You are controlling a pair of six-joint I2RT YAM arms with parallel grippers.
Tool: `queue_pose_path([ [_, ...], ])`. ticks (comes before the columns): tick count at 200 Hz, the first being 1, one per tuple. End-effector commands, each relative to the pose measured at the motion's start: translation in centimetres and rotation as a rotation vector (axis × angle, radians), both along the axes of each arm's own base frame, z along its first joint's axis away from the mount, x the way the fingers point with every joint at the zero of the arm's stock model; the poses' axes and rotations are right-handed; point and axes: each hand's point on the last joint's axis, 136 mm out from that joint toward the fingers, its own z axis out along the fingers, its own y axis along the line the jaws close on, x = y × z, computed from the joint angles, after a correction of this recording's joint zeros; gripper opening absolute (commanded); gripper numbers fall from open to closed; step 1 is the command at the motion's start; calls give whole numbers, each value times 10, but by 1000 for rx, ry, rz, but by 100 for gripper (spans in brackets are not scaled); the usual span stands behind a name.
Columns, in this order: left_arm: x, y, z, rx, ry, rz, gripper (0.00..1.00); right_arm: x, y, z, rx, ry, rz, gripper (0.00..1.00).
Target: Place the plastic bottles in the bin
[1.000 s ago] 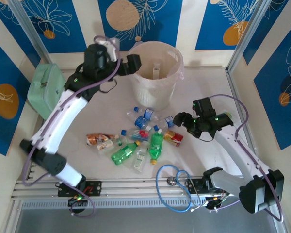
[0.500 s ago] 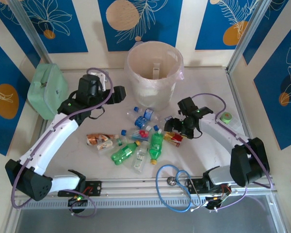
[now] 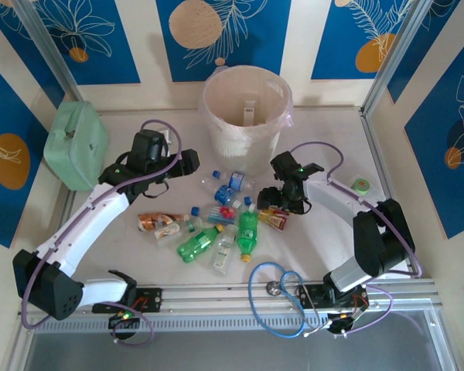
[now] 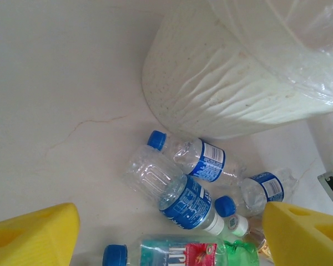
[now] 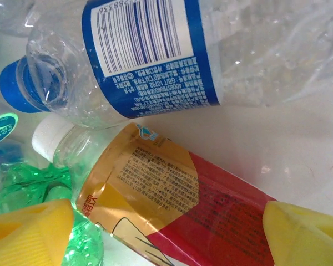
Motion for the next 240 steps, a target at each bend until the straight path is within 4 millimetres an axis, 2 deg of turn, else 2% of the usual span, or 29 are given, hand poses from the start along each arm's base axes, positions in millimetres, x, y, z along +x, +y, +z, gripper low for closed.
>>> queue_pose_path([
  [1,2,-3,-6,-44,40,3,84,1,7,-1,-9,-4,49,89],
  [26,4,-3,-12,-49,55,4,84,-5,10,-11,-25,28,64,87],
  [72,4,2,-25,-55,94,26,83,-18,14,-17,-18,85,96,86],
  [98,3,5,-32,-66,114,41,81,-26,11,-26,-46,131,106,85],
  [153,3,10,-41,-75,136,52,80,-32,15,-29,-37,158,109,86],
  [187,4,14,-48,-78,154,71,78,-33,15,-35,-49,184,106,83],
  [240,0,21,-62,-83,186,108,77,-34,13,-40,-74,199,100,71],
])
